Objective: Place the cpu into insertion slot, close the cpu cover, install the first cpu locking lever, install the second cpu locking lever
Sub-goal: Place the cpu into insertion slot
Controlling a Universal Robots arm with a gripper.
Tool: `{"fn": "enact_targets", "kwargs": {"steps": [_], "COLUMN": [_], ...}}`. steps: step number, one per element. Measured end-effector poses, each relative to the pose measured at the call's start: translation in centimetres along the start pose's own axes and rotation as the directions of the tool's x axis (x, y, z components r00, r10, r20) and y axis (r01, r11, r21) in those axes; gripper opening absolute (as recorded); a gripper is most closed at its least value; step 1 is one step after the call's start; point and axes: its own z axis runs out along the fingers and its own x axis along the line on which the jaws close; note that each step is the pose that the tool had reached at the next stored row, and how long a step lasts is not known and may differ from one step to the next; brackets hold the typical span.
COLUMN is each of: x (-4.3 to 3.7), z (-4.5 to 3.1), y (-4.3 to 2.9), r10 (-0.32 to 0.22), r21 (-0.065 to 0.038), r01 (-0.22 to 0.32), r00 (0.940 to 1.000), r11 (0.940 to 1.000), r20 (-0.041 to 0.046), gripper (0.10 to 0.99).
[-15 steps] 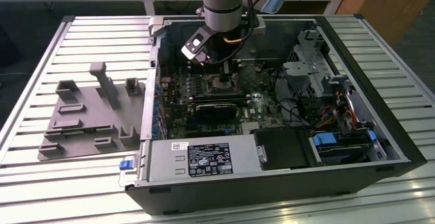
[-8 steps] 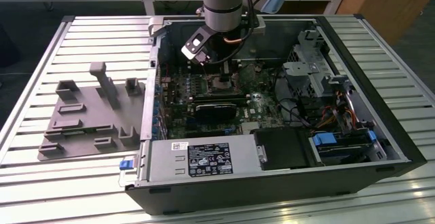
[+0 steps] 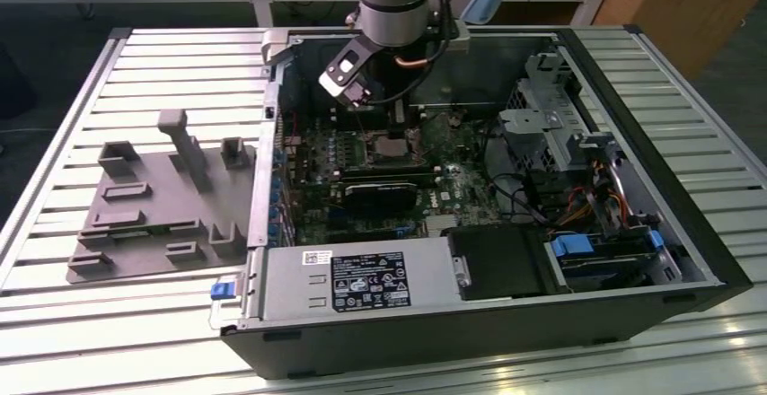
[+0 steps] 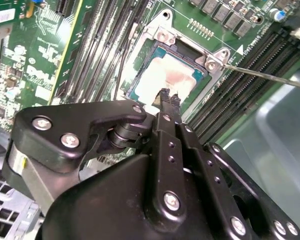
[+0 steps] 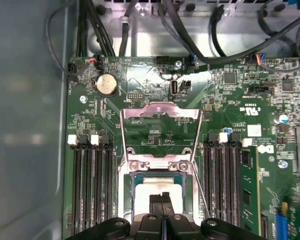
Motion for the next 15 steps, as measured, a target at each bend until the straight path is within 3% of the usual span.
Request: {"fn": "enact_targets", "kwargs": {"steps": [15], "x": [0.05], "z": [-3.86], "y": [0.35], "r10": [0.0], "r21": [0.0], "r01": [0.0], "r00": [1.0], "r11": [1.0], "r20": [0.0], "gripper": [0.106]}}
